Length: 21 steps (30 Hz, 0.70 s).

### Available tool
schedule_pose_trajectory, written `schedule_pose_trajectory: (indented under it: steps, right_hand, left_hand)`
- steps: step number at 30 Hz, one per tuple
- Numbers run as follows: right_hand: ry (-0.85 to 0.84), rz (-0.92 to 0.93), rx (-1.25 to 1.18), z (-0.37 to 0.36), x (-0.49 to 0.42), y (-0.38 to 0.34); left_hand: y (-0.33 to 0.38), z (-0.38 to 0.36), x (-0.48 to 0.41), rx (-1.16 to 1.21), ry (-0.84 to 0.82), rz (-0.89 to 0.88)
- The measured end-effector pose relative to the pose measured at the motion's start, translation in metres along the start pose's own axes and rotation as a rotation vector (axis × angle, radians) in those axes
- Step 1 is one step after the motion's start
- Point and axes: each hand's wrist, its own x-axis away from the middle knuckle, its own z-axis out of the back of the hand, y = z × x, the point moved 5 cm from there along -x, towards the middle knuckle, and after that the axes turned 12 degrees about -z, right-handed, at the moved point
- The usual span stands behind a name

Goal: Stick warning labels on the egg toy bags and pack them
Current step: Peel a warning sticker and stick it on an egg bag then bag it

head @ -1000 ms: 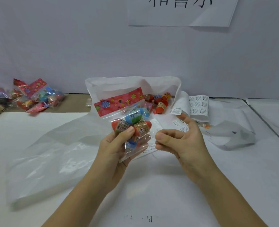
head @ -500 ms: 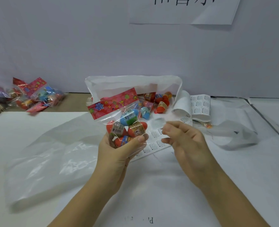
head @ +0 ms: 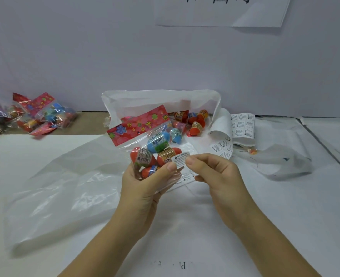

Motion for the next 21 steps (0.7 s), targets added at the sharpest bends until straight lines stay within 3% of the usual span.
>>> schedule_pose_trajectory:
  steps: [14, 21]
  right_hand:
    - [0.117, 0.035, 0.133, 0.0026, -0.0002, 0.0054]
    - [0.253, 0.121, 0.188, 0.0044, 0.0050, 0.0032]
  left_hand:
    - [0.0010, -0.0010, 0.0012, -0.034, 0.011, -0.019]
    - [0.0030, -0.0024, 0.0041, -0.069, 0.030, -0.076]
